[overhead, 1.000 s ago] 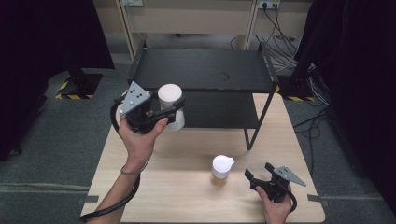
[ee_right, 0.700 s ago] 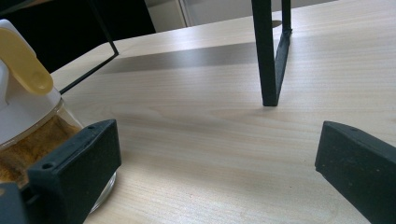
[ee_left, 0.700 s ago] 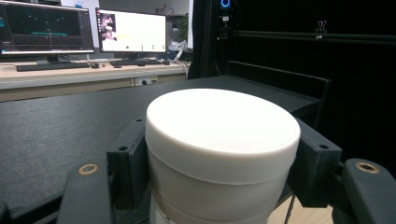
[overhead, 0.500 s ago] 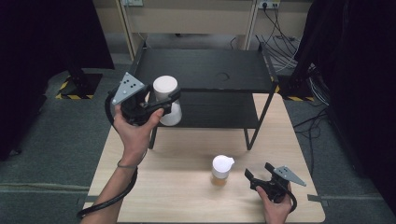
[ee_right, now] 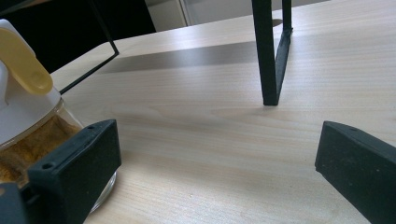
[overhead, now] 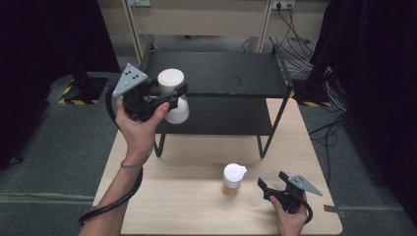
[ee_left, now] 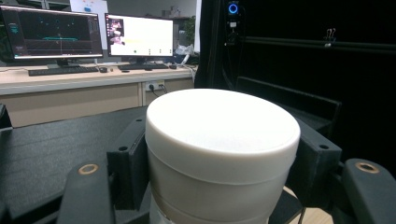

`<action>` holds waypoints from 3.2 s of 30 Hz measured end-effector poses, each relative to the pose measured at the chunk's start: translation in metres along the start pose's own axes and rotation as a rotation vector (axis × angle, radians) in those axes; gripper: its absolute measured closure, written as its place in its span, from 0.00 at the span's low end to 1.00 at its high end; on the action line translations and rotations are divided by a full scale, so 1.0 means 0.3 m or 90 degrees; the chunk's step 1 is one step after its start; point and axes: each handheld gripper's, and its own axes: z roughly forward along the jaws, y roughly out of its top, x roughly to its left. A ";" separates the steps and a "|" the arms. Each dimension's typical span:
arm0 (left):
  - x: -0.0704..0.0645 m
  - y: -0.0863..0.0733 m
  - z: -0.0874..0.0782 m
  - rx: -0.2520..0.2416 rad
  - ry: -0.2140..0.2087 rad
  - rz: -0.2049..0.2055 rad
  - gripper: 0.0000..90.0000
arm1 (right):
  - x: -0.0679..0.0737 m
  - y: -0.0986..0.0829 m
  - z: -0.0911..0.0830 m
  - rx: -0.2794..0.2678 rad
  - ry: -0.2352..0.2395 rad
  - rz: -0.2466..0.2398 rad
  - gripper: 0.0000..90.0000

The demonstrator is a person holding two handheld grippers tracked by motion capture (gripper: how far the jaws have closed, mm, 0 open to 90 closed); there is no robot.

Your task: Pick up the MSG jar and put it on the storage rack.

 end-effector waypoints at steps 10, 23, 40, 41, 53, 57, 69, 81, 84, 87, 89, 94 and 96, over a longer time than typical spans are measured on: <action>0.007 0.058 0.001 -0.004 0.012 0.003 0.37 | -0.001 -0.001 -0.001 -0.001 0.001 0.001 0.01; 0.021 0.102 0.011 0.004 0.006 -0.006 0.37 | -0.002 0.001 0.000 0.001 0.001 0.005 0.01; 0.015 0.164 0.009 -0.001 0.010 -0.007 0.37 | -0.003 0.002 0.000 0.002 0.001 0.005 0.01; 0.015 0.167 0.009 -0.001 0.010 -0.007 0.37 | -0.002 0.002 0.000 0.002 0.001 0.006 0.01; 0.035 0.201 0.037 0.000 0.021 -0.005 0.37 | -0.003 0.004 0.001 0.004 0.002 0.006 0.01; 0.041 0.206 0.053 0.004 0.025 -0.001 0.37 | -0.005 0.005 0.002 0.005 0.003 0.008 0.01; 0.068 0.214 0.100 0.004 0.041 0.013 0.37 | -0.004 0.005 0.002 0.005 0.003 0.005 0.01; 0.101 0.220 0.132 0.006 0.053 0.016 0.37 | -0.006 0.006 0.003 0.006 0.006 0.003 0.01; 0.107 0.219 0.139 0.007 0.057 0.020 0.37 | -0.005 0.006 0.002 0.006 0.006 0.002 0.01; 0.112 0.220 0.145 0.008 0.063 0.021 0.37 | -0.006 0.006 0.002 0.006 0.007 0.002 0.01; 0.114 0.222 0.150 0.009 0.070 0.025 0.37 | -0.006 0.006 0.002 0.006 0.007 0.001 0.01; 0.127 0.220 0.159 0.009 0.074 0.023 0.37 | -0.008 0.008 0.003 0.009 0.009 0.000 0.01; 0.129 0.218 0.164 0.013 0.078 0.022 0.37 | -0.007 0.008 0.003 0.008 0.009 -0.001 0.01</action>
